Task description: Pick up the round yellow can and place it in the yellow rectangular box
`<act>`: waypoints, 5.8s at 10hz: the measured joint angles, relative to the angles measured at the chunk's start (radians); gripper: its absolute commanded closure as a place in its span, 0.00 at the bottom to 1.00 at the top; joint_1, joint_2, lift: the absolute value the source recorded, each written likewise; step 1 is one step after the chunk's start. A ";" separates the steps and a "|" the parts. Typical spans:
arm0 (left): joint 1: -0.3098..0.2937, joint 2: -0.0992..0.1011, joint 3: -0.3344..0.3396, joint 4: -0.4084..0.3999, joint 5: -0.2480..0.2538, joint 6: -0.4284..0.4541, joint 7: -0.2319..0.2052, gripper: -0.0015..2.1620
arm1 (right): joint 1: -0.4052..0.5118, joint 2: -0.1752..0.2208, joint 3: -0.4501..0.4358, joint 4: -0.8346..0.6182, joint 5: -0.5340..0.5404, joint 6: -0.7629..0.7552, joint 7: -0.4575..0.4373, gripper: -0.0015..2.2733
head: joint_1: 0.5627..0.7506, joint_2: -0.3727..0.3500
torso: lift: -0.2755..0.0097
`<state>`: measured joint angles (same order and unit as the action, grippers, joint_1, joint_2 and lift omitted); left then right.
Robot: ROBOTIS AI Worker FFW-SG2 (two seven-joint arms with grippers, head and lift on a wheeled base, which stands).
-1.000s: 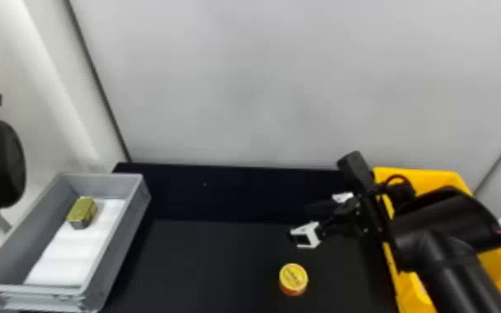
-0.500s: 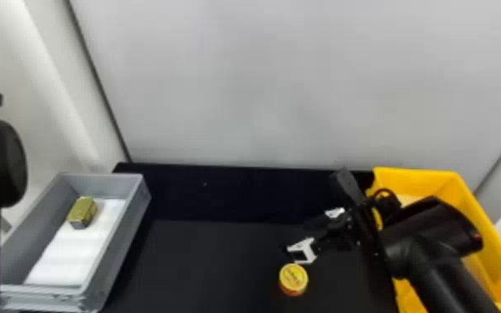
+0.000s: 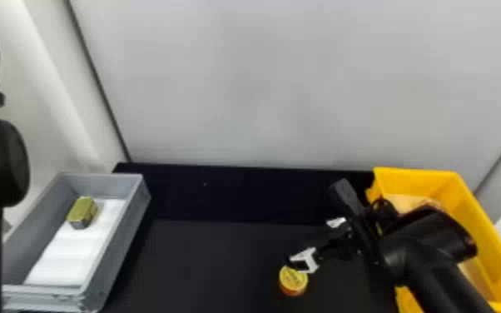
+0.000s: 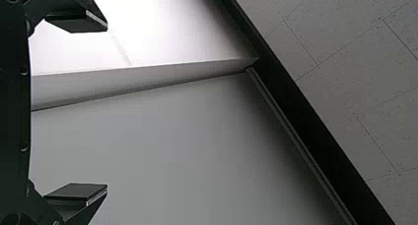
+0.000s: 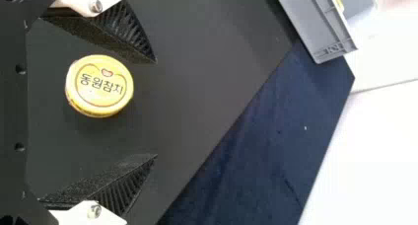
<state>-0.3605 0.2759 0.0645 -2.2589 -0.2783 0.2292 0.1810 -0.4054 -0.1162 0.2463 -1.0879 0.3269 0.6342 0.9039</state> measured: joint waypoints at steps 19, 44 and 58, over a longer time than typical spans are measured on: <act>-0.002 -0.005 -0.004 0.004 0.002 -0.019 0.001 0.06 | 0.008 0.025 0.047 0.197 0.032 -0.037 -0.058 0.05 | 0.53 0.59 | 0.93; -0.005 -0.002 -0.017 -0.001 0.002 -0.010 0.006 0.06 | 0.033 0.004 0.120 -0.015 -0.008 -0.005 -0.062 0.05 | 0.53 0.59 | 0.93; 0.003 0.008 -0.011 -0.009 0.002 -0.005 0.005 0.06 | 0.089 0.003 0.133 -0.012 0.004 0.010 -0.048 0.05 | 0.53 0.59 | 0.93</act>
<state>-0.3573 0.2834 0.0537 -2.2683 -0.2761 0.2241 0.1857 -0.3168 -0.1133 0.3788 -1.1000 0.3313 0.6442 0.8556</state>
